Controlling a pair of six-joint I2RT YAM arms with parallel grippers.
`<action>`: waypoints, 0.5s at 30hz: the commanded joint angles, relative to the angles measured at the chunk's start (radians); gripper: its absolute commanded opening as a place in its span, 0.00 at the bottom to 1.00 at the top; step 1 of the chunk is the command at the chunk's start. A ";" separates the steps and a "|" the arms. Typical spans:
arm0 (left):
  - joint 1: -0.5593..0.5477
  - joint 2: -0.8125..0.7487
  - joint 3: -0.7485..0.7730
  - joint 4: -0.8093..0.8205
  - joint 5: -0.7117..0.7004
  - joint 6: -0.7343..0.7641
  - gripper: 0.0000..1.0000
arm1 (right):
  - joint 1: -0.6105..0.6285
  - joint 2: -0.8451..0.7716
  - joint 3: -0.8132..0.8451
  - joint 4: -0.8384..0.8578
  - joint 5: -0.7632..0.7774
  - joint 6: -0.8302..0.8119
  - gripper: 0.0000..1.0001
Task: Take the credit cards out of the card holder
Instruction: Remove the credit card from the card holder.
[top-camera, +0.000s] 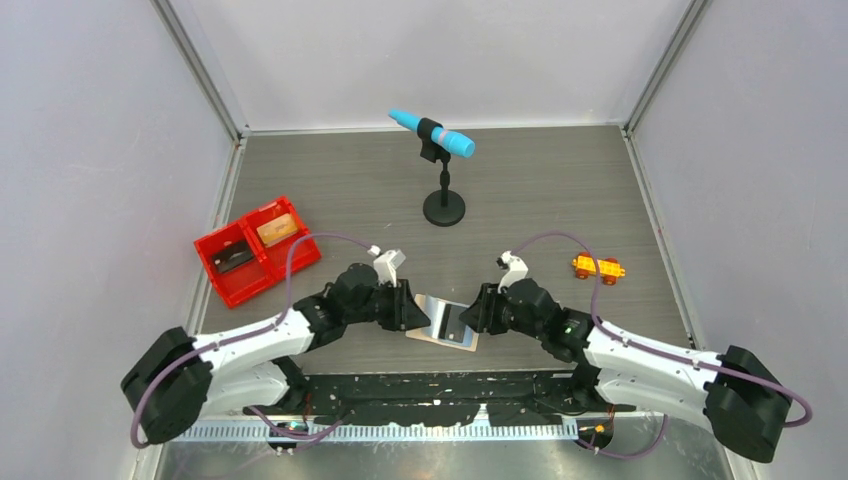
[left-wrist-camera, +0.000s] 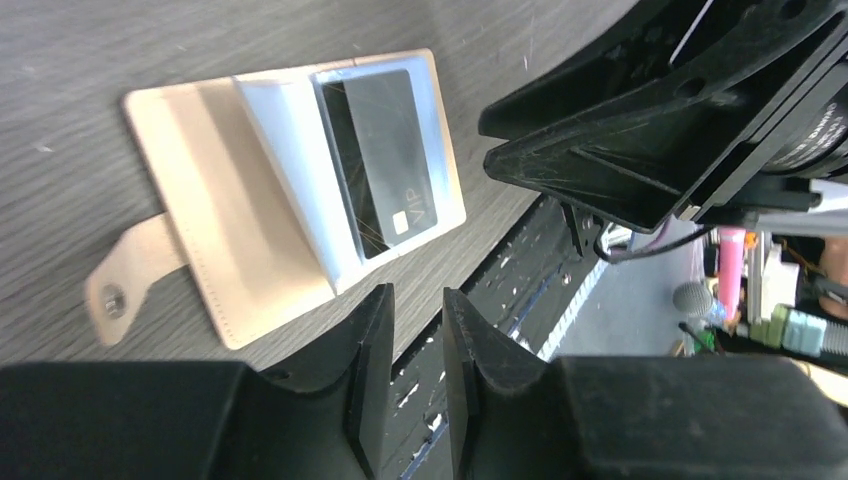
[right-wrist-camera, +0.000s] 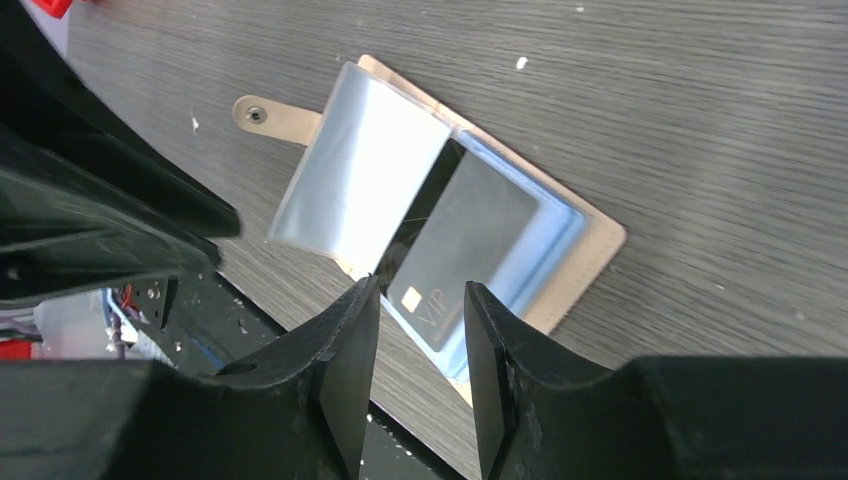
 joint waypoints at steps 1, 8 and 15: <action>-0.028 0.111 0.046 0.178 0.139 -0.015 0.26 | 0.012 0.076 0.058 0.124 -0.061 0.011 0.43; -0.043 0.280 0.051 0.350 0.203 -0.082 0.24 | 0.013 0.167 0.028 0.187 -0.007 -0.003 0.39; -0.038 0.366 0.050 0.330 0.125 -0.036 0.23 | 0.014 0.194 -0.024 0.214 0.009 0.006 0.37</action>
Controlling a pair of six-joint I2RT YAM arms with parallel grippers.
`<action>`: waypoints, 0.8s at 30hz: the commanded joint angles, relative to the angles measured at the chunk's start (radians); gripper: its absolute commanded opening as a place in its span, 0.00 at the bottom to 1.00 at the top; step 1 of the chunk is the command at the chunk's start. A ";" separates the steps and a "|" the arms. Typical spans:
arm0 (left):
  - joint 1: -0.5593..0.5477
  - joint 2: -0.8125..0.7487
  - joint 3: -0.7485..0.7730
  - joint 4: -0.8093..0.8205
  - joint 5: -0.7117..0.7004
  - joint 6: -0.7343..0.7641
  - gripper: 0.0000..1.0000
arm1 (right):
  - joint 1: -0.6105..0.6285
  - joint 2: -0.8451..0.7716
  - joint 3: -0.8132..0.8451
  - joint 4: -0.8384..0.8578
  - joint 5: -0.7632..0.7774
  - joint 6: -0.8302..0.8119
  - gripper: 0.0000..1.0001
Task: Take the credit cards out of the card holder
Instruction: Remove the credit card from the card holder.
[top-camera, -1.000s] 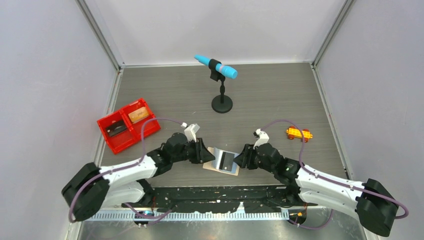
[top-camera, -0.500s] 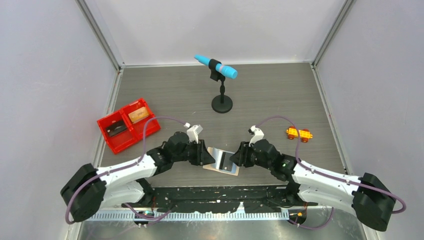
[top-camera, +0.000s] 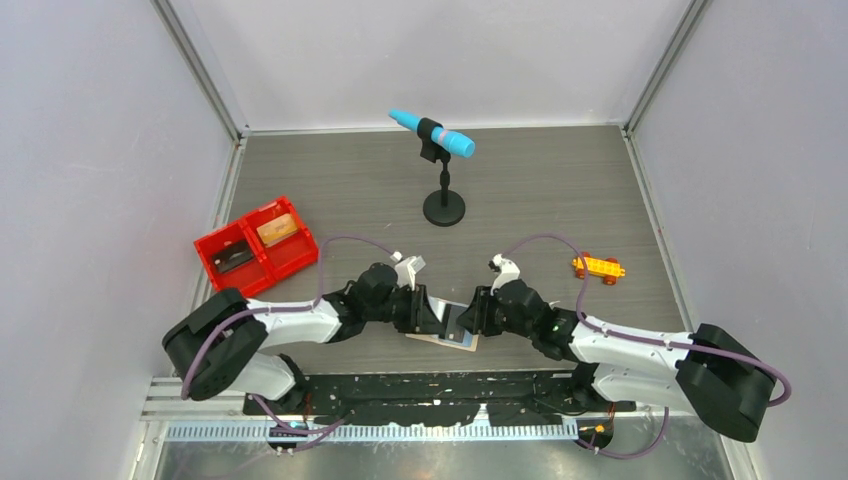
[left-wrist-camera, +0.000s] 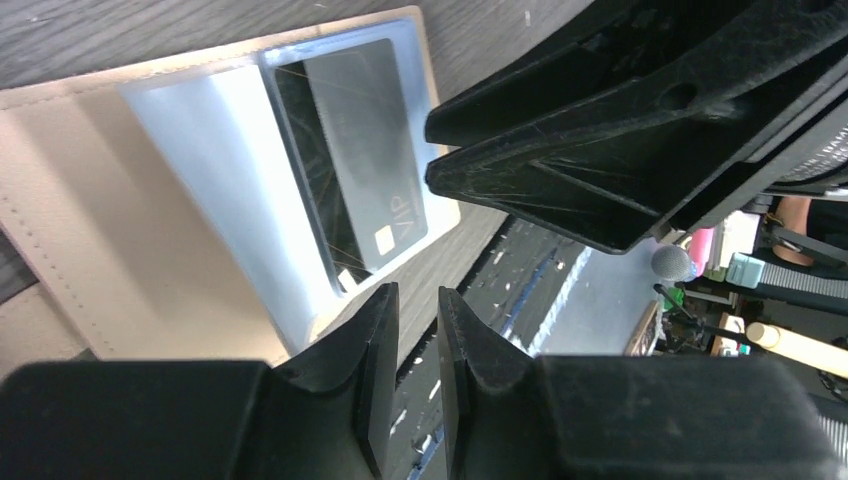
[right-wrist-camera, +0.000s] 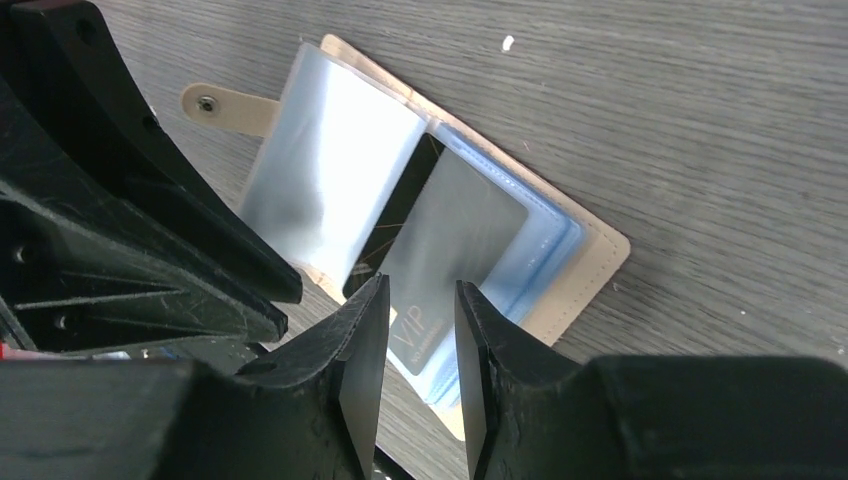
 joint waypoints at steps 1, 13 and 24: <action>0.004 0.043 0.023 0.065 -0.030 0.024 0.23 | 0.004 0.005 -0.029 0.056 0.037 0.007 0.37; 0.052 0.155 0.033 0.141 -0.020 0.025 0.24 | 0.003 -0.022 -0.072 0.035 0.069 0.003 0.35; 0.057 0.263 0.028 0.296 0.038 -0.029 0.26 | 0.003 -0.053 -0.076 0.022 0.073 -0.003 0.35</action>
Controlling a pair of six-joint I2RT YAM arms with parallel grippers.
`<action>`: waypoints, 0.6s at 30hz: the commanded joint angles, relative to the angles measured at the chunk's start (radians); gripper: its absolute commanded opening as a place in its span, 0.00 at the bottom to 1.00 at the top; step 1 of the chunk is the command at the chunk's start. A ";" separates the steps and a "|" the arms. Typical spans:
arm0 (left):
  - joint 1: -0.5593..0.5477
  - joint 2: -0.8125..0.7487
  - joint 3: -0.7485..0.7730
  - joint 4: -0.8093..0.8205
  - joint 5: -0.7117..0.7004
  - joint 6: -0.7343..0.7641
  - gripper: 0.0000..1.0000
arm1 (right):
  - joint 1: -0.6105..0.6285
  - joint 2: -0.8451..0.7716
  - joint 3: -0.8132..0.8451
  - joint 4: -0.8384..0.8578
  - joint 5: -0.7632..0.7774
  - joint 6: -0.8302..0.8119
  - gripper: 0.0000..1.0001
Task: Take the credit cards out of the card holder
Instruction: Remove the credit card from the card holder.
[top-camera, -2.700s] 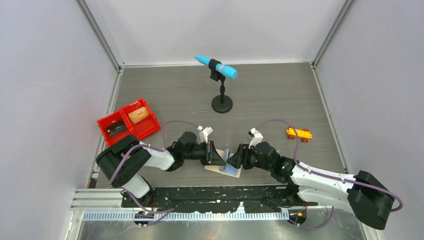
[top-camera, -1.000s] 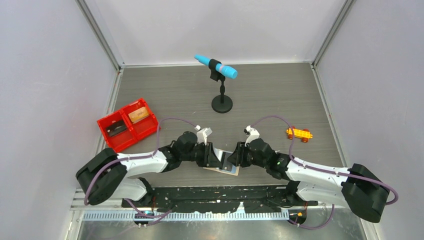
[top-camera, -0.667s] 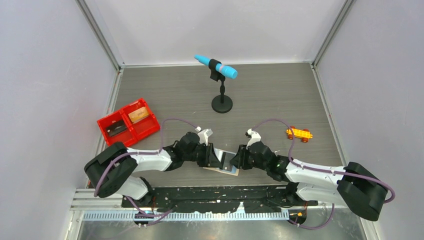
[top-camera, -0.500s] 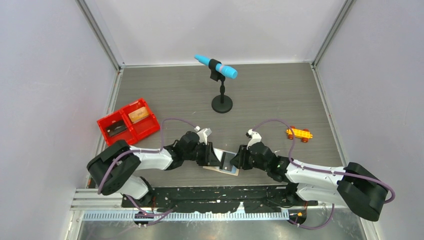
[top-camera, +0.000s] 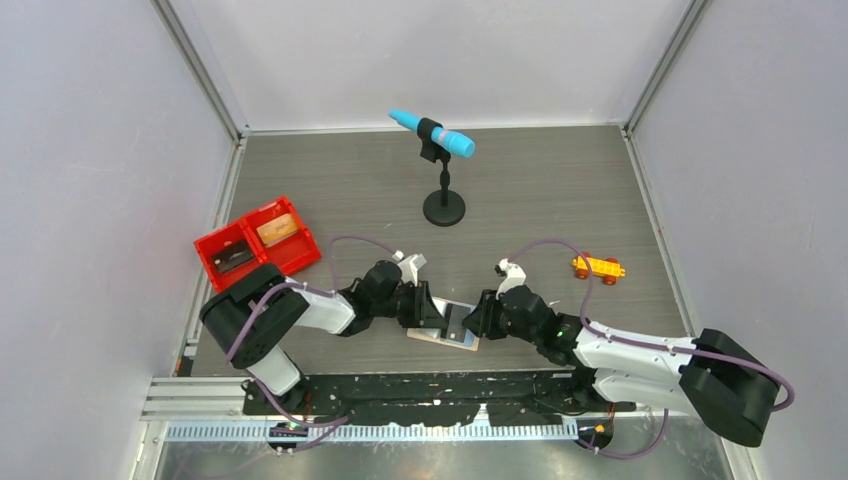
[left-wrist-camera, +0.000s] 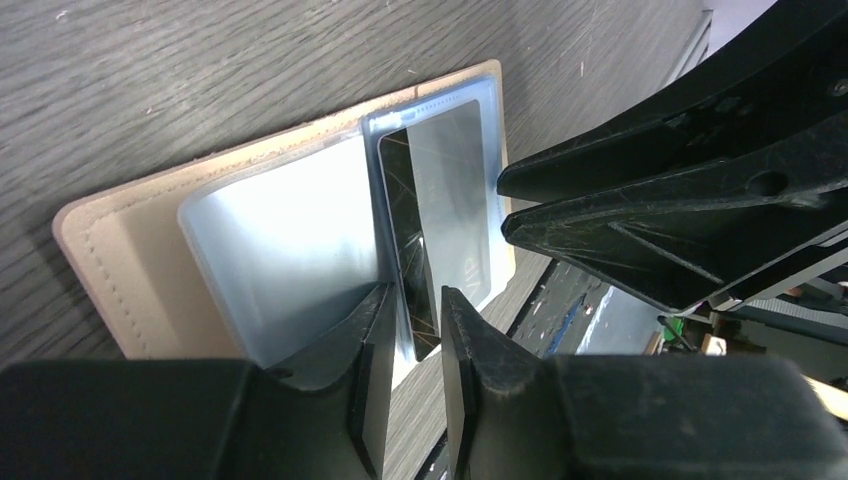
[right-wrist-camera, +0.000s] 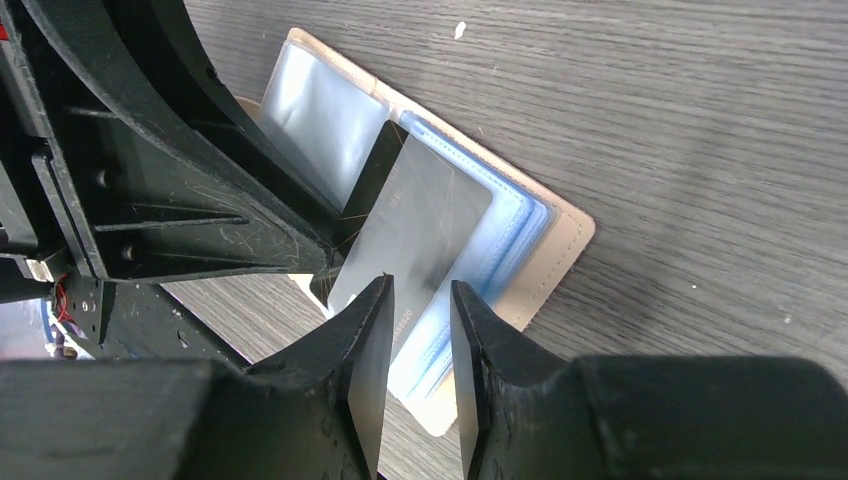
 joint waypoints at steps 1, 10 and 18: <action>0.005 0.032 0.013 0.125 0.033 -0.030 0.26 | 0.003 -0.023 -0.010 -0.003 0.033 -0.006 0.35; 0.007 0.055 -0.009 0.203 0.056 -0.076 0.25 | 0.003 -0.031 -0.015 -0.006 0.038 -0.007 0.35; 0.008 0.093 -0.020 0.269 0.068 -0.120 0.24 | 0.003 -0.018 -0.018 0.000 0.039 -0.005 0.35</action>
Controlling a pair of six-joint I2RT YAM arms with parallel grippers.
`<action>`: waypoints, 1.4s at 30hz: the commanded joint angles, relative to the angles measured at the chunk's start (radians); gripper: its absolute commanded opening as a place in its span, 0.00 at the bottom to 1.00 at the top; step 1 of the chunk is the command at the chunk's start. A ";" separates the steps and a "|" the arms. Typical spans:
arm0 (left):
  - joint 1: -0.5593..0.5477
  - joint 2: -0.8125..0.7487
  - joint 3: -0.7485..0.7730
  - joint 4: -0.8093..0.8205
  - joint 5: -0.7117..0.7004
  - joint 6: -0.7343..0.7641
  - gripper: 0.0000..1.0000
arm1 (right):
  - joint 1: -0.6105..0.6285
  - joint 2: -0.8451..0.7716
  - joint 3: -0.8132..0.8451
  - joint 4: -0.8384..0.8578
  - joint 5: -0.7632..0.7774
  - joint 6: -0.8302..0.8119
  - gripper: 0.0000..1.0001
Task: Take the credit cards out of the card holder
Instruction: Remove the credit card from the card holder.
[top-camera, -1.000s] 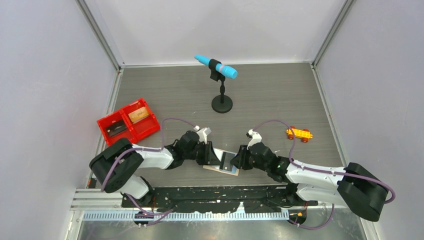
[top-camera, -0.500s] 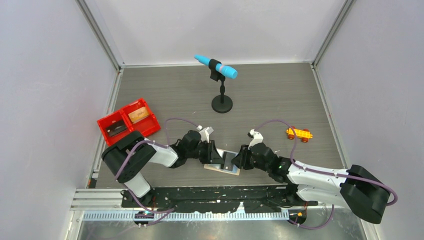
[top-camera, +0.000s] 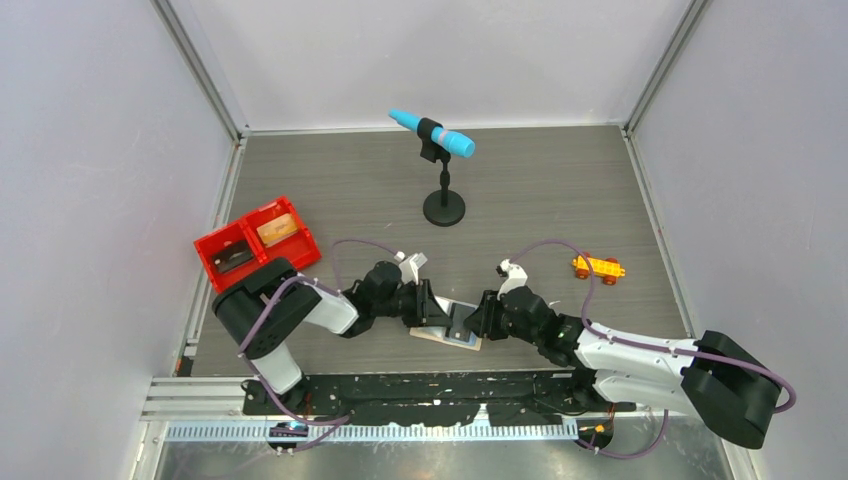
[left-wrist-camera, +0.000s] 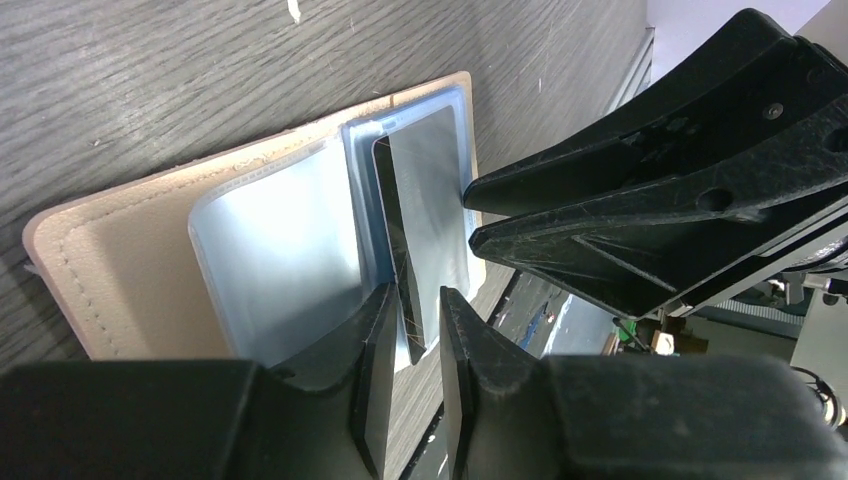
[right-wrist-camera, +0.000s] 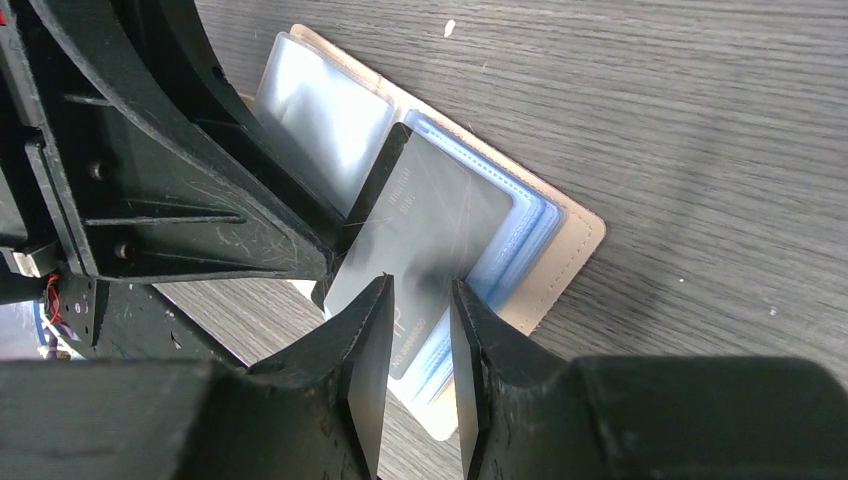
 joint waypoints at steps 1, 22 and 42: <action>0.005 0.027 -0.012 0.114 0.026 -0.032 0.24 | 0.003 0.001 -0.008 0.009 0.028 -0.002 0.35; 0.046 0.123 -0.065 0.341 0.072 -0.139 0.00 | 0.003 0.042 -0.018 0.014 0.041 0.013 0.33; 0.093 0.138 -0.107 0.422 0.090 -0.160 0.00 | 0.003 0.063 -0.015 0.012 0.051 0.007 0.33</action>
